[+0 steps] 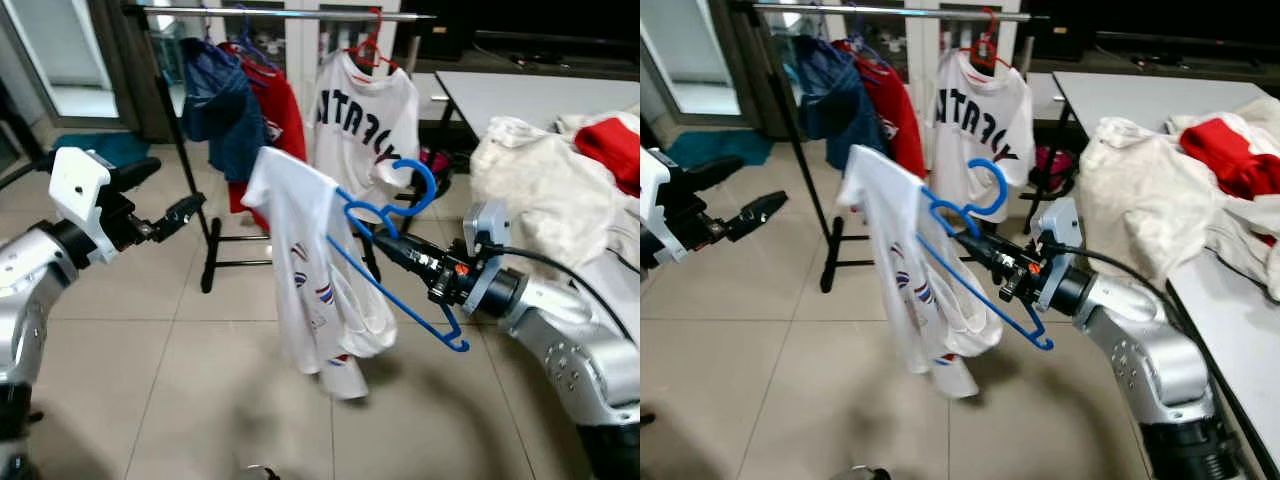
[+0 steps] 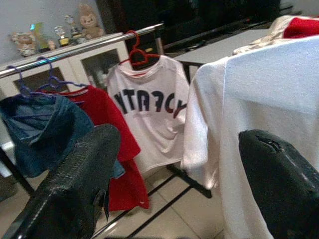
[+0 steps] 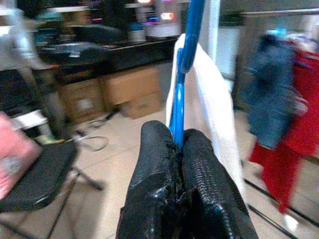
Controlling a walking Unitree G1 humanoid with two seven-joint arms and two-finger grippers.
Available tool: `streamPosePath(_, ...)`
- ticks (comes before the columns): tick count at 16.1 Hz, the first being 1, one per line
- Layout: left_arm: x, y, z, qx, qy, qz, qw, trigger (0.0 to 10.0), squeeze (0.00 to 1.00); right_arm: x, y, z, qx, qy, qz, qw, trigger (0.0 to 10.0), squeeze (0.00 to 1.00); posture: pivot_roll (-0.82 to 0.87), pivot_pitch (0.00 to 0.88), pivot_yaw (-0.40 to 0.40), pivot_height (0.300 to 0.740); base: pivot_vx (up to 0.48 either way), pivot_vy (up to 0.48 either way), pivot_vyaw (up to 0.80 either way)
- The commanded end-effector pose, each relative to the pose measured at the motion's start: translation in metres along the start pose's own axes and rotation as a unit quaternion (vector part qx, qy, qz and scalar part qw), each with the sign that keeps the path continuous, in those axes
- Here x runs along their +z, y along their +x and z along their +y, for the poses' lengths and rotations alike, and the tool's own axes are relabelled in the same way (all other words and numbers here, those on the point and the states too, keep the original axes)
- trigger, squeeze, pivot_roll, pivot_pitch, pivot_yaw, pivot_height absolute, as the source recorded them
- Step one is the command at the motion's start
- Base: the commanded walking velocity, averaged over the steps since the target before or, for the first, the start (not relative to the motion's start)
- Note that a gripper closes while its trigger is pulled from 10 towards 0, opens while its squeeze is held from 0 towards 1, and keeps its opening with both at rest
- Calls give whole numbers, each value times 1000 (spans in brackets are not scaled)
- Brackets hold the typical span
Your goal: Hang hanger
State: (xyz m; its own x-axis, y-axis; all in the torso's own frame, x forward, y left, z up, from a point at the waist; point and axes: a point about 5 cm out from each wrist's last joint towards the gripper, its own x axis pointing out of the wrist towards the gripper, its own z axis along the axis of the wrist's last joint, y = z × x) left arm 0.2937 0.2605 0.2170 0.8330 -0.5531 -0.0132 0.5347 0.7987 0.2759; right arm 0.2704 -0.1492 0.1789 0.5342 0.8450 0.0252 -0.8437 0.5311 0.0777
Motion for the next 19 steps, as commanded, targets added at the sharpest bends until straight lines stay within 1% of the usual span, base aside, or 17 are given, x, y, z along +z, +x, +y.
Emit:
streamPosePath(1, -2, 2, 2, -74, -41, 12, 996, 10000, 0, 19, -2, 8, 78, -15, -21, 997, 10000, 0, -89, 0, -10, 740, 0, 0, 0)
streamPosePath(2, -2, 2, 2, -74, -41, 12, 996, 10000, 0, 19, -2, 8, 78, -15, -21, 997, 10000, 0, -89, 0, -10, 740, 0, 0, 0)
streamPosePath(3, -3, 2, -3, -132, -73, 16, 988, 10000, 0, 21, -4, 11, 107, -17, -15, 994, 10000, 0, -93, 0, 4, 740, 0, 0, 0)
streamPosePath(4, -5, 2, -9, -165, -86, 22, 982, 10000, 0, 22, -5, 13, 114, -17, -14, 993, 10000, 0, -93, 0, 4, 740, 0, 0, 0)
streamPosePath(5, -6, 3, -13, -185, -94, 26, 978, 10000, 0, 22, -5, 13, 119, -17, -15, 993, 10000, 0, -93, 0, 4, 740, 0, 0, 0)
streamPosePath(6, -13, 5, -12, -185, -84, 44, 978, 10000, 0, 24, -6, 16, 129, -12, -21, 991, 10000, 0, -102, 0, 22, 740, 0, 0, 0)
streamPosePath(7, -16, 6, -9, -176, -77, 46, 980, 10000, 0, 25, -7, 17, 134, -10, -23, 991, 10000, 0, -102, 0, 22, 740, 0, 0, 0)
streamPosePath(9, -17, 8, -3, -178, -81, 43, 980, 10000, 0, 26, -10, 20, 147, -3, -24, 989, 10000, 0, -107, 0, 33, 740, 0, 0, 0)
streamPosePath(11, -17, 8, 1, -184, -82, 36, 979, 4118, 0, 26, -12, 23, 157, 3, -25, 987, 10000, 0, -109, 0, 41, 740, 0, 0, 0)
streamPosePath(12, -16, 7, 4, -184, -83, 33, 979, 392, 0, 27, -13, 23, 160, 6, -25, 987, 10000, 0, -109, 0, 44, 740, 0, 0, 0)
streamPosePath(13, -16, 7, 5, -183, -82, 32, 979, 392, 0, 26, -13, 23, 160, 7, -25, 987, 10000, 0, -109, 0, 45, 740, 0, 0, 0)
streamPosePath(14, -16, 6, 7, -184, -82, 30, 979, 0, 0, 26, -14, 24, 162, 9, -23, 987, 10000, 0, -108, 0, 44, 740, 0, 0, 0)
streamPosePath(16, -17, 4, 10, -188, -84, 30, 978, 0, 0, 26, -15, 25, 164, 11, -22, 986, 10000, 0, -106, 0, 42, 740, 0, 0, 0)
streamPosePath(19, -19, 1, 9, -205, -84, 33, 975, 0, 0, 26, -15, 26, 170, 13, -21, 985, 10000, 0, -104, 0, 41, 740, 0, 0, 0)
